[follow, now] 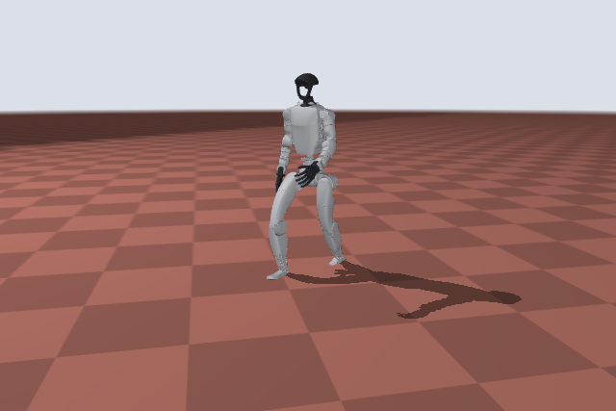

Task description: Walk

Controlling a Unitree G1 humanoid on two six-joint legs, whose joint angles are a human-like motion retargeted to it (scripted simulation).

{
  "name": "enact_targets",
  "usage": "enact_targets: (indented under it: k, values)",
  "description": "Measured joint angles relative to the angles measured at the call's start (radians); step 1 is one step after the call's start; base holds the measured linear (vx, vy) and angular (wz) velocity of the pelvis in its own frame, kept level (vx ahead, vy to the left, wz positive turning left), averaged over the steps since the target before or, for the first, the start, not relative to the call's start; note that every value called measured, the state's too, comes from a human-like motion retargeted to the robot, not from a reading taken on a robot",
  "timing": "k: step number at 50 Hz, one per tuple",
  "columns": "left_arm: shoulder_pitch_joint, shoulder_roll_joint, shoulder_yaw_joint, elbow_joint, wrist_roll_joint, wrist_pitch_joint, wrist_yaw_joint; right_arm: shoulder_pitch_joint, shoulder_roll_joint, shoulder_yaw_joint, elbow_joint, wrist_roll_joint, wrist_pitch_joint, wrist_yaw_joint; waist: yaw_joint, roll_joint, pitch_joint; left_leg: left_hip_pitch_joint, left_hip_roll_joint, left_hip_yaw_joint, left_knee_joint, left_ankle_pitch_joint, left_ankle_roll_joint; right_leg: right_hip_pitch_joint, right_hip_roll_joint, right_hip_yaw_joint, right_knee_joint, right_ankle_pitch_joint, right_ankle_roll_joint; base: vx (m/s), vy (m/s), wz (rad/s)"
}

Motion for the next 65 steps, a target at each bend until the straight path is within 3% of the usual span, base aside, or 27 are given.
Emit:
enact_targets:
  k: [3, 5, 7, 10, 15, 20, 23, 26, 30, 32, 35, 38, 40, 43, 46, 50, 52, 55, 57, 59, 62, 65]
  values:
    - [0.021, -0.020, -0.010, 0.018, -0.011, 0.004, -0.003, 0.012, -0.002, -0.004, 0.020, -0.027, -0.002, -0.016, -0.001, 0.057, 0.014, -0.094, 0.145, 0.055, 0.486, -0.014, -0.051, 0.070, 0.049, -0.058, 0.137, 0.014, -0.068, 0.78, -0.12, 0.58]
    - [0.051, -0.045, -0.025, 0.051, -0.011, 0.013, -0.013, -0.004, -0.005, -0.007, 0.024, -0.040, -0.005, -0.034, 0.008, 0.135, 0.026, -0.234, 0.318, 0.072, 0.882, 0.087, -0.091, 0.112, 0.113, -0.146, 0.185, -0.018, -0.135, 0.65, -0.17, 0.51]
    - [0.071, -0.085, -0.043, 0.096, 0.006, 0.032, -0.034, -0.046, -0.027, -0.018, 0.019, -0.044, -0.011, -0.056, 0.045, 0.236, 0.002, -0.416, 0.510, 0.051, 1.135, 0.166, -0.084, 0.157, 0.202, -0.226, 0.111, -0.023, -0.190, 0.69, -0.18, 0.42]
    - [0.124, -0.124, -0.077, 0.175, 0.043, 0.065, -0.067, -0.115, -0.056, -0.039, -0.005, -0.040, -0.017, -0.095, 0.104, 0.249, -0.011, -0.602, 0.601, 0.066, 1.259, 0.098, -0.011, 0.273, 0.219, -0.247, 0.037, -0.073, -0.210, 0.76, -0.13, 0.59]
    - [0.273, -0.142, -0.075, 0.320, 0.077, 0.098, -0.091, -0.236, -0.112, -0.098, -0.076, -0.007, -0.043, -0.159, 0.164, 0.199, 0.000, -0.767, 0.505, 0.166, 0.957, -0.067, 0.013, 0.498, 0.155, -0.237, -0.055, -0.158, -0.178, 0.83, -0.01, 0.62]
    - [0.428, -0.136, -0.011, 0.415, 0.074, 0.114, -0.089, -0.341, -0.171, -0.135, -0.172, -0.008, -0.068, -0.216, 0.138, 0.102, -0.056, -0.787, 0.244, 0.262, 0.227, 0.049, -0.048, 0.575, 0.037, -0.240, -0.101, -0.192, -0.111, 0.85, 0.10, 0.81]
    - [0.493, -0.133, 0.031, 0.448, 0.058, 0.123, -0.078, -0.362, -0.180, -0.155, -0.210, -0.016, -0.076, -0.242, 0.138, 0.069, -0.081, -0.816, 0.195, 0.279, 0.220, 0.077, -0.041, 0.583, -0.003, -0.204, 0.010, -0.182, -0.078, 0.81, 0.10, 0.57]
    - [0.530, -0.134, 0.074, 0.473, 0.036, 0.130, -0.076, -0.345, -0.161, -0.158, -0.224, -0.035, -0.068, -0.250, 0.125, 0.007, -0.105, -0.791, 0.124, 0.298, 0.296, 0.118, 0.019, 0.585, -0.077, -0.153, 0.186, -0.074, -0.018, 0.84, 0.10, 0.56]
    - [0.501, -0.120, 0.115, 0.475, 0.002, 0.141, -0.097, -0.300, -0.084, -0.137, -0.208, -0.047, -0.042, -0.181, 0.055, -0.132, -0.071, -0.639, -0.080, 0.309, 0.255, 0.132, 0.108, 0.490, -0.225, -0.015, 0.565, 0.332, 0.117, 0.73, 0.07, 1.02]
    - [0.460, -0.126, 0.099, 0.446, 0.005, 0.139, -0.087, -0.270, -0.055, -0.115, -0.184, -0.050, -0.035, -0.150, 0.024, -0.144, -0.067, -0.594, -0.117, 0.284, 0.282, 0.092, 0.124, 0.409, -0.263, 0.011, 0.699, 0.338, 0.096, 0.71, 0.02, 0.82]
    - [0.362, -0.125, 0.073, 0.377, 0.015, 0.132, -0.056, -0.230, -0.020, -0.076, -0.135, -0.055, -0.028, -0.108, -0.011, -0.133, -0.055, -0.488, -0.147, 0.225, 0.253, 0.048, 0.123, 0.247, -0.310, 0.034, 0.772, 0.156, 0.008, 0.70, 0.03, 0.68]
    - [0.236, -0.104, 0.050, 0.254, 0.025, 0.115, -0.021, -0.194, -0.007, -0.050, -0.090, -0.048, -0.028, -0.074, -0.019, -0.064, -0.033, -0.319, -0.125, 0.117, 0.136, 0.024, 0.104, 0.120, -0.258, 0.003, 0.620, 0.022, -0.047, 0.75, 0.00, 0.68]
    - [0.172, -0.083, 0.026, 0.159, 0.032, 0.085, -0.010, -0.154, -0.001, -0.039, -0.068, -0.042, -0.023, -0.058, -0.018, -0.032, -0.023, -0.251, -0.102, 0.063, 0.124, -0.005, 0.092, 0.065, -0.208, -0.006, 0.456, -0.007, -0.041, 0.72, -0.05, 0.83]
    - [0.092, -0.045, -0.014, 0.013, 0.051, 0.034, 0.000, -0.105, 0.003, -0.025, -0.028, -0.035, -0.017, -0.029, 0.007, 0.025, -0.048, -0.217, -0.039, -0.009, 0.118, -0.046, 0.073, 0.013, -0.065, 0.029, 0.109, 0.028, 0.022, 0.69, -0.05, 0.77]
    - [0.041, -0.025, -0.042, -0.086, 0.068, -0.005, 0.015, -0.064, 0.002, -0.015, 0.011, -0.045, -0.014, -0.010, 0.029, 0.056, -0.086, -0.226, 0.009, -0.039, 0.192, -0.096, 0.056, -0.010, 0.018, 0.089, -0.077, 0.069, 0.058, 0.62, -0.05, 0.93]
    - [0.057, -0.039, -0.057, -0.109, 0.067, -0.018, 0.023, -0.028, 0.004, -0.007, 0.048, -0.066, -0.015, -0.017, 0.065, 0.078, -0.120, -0.253, 0.095, -0.034, 0.436, -0.133, 0.029, -0.011, 0.070, 0.084, 0.051, 0.115, 0.033, 0.61, -0.11, 1.09]
    - [0.092, -0.059, -0.076, -0.061, 0.065, -0.009, 0.019, -0.032, 0.004, -0.001, 0.060, -0.080, -0.020, -0.039, 0.090, 0.119, -0.119, -0.310, 0.193, -0.028, 0.664, -0.091, -0.004, 0.019, 0.098, 0.018, 0.117, 0.092, -0.009, 0.57, -0.16, 1.23]
    - [0.129, -0.108, -0.125, 0.082, 0.076, 0.012, -0.014, -0.076, -0.014, -0.001, 0.072, -0.084, -0.033, -0.079, 0.146, 0.237, -0.131, -0.500, 0.468, -0.003, 1.056, 0.057, -0.029, 0.098, 0.168, -0.140, 0.055, 0.070, -0.085, 0.50, -0.19, 1.36]
    - [0.157, -0.132, -0.162, 0.181, 0.099, 0.038, -0.047, -0.119, -0.035, -0.010, 0.063, -0.069, -0.037, -0.104, 0.188, 0.250, -0.139, -0.632, 0.592, 0.038, 1.199, 0.084, 0.020, 0.156, 0.161, -0.206, 0.007, 0.045, -0.109, 0.50, -0.20, 1.66]
    - [0.195, -0.140, -0.188, 0.264, 0.123, 0.061, -0.077, -0.162, -0.060, -0.028, 0.043, -0.046, -0.041, -0.130, 0.226, 0.240, -0.141, -0.739, 0.647, 0.087, 1.246, 0.047, 0.061, 0.220, 0.134, -0.264, -0.031, 0.014, -0.115, 0.51, -0.18, 1.85]
    - [0.275, -0.127, -0.195, 0.338, 0.138, 0.080, -0.111, -0.218, -0.095, -0.069, -0.010, -0.002, -0.052, -0.166, 0.267, 0.211, -0.137, -0.836, 0.645, 0.188, 1.143, -0.026, 0.073, 0.314, 0.086, -0.348, -0.075, -0.021, -0.099, 0.50, -0.11, 1.83]
    - [0.370, -0.100, -0.167, 0.360, 0.135, 0.084, -0.140, -0.253, -0.122, -0.120, -0.083, 0.044, -0.074, -0.200, 0.282, 0.181, -0.145, -0.862, 0.600, 0.322, 0.872, -0.055, 0.040, 0.387, 0.031, -0.439, -0.122, -0.030, -0.072, 0.49, -0.05, 1.89]
